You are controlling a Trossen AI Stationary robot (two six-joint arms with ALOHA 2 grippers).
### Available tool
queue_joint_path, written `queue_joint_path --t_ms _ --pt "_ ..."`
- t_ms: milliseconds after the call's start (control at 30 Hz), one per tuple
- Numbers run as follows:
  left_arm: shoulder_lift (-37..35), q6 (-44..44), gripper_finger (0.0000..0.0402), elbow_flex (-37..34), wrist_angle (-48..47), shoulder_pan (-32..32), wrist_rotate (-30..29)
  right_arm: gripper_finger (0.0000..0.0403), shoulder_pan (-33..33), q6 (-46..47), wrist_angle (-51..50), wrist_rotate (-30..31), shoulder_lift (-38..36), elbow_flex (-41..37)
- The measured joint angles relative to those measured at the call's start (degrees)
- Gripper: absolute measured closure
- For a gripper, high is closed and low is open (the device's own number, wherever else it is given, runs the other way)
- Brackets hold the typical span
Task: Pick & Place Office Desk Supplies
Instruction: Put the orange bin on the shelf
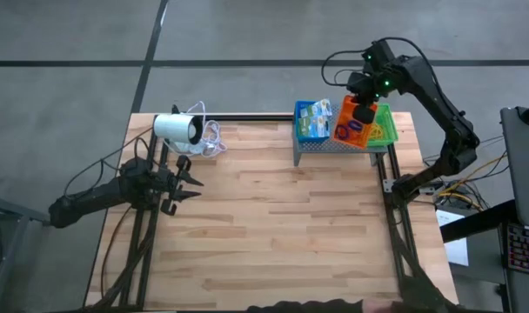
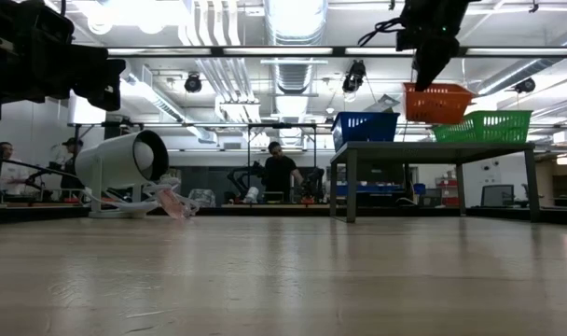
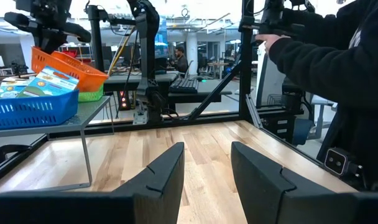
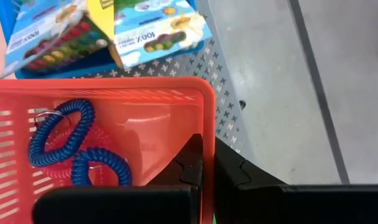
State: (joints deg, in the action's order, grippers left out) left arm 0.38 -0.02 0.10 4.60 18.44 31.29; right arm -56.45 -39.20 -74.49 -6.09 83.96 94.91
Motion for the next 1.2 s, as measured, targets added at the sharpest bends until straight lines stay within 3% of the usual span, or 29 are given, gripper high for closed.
queue_joint_path --t_ms 367,1200 --pt "0.0 -0.2 0.0268 0.0 0.0 0.0 0.0 0.0395 -0.1 -6.2 1.1 -1.7 2.0 0.2" --pt "0.0 0.0 0.0268 0.0 0.0 0.0 0.0 0.0395 0.0 -2.7 1.6 -3.1 10.1 0.0"
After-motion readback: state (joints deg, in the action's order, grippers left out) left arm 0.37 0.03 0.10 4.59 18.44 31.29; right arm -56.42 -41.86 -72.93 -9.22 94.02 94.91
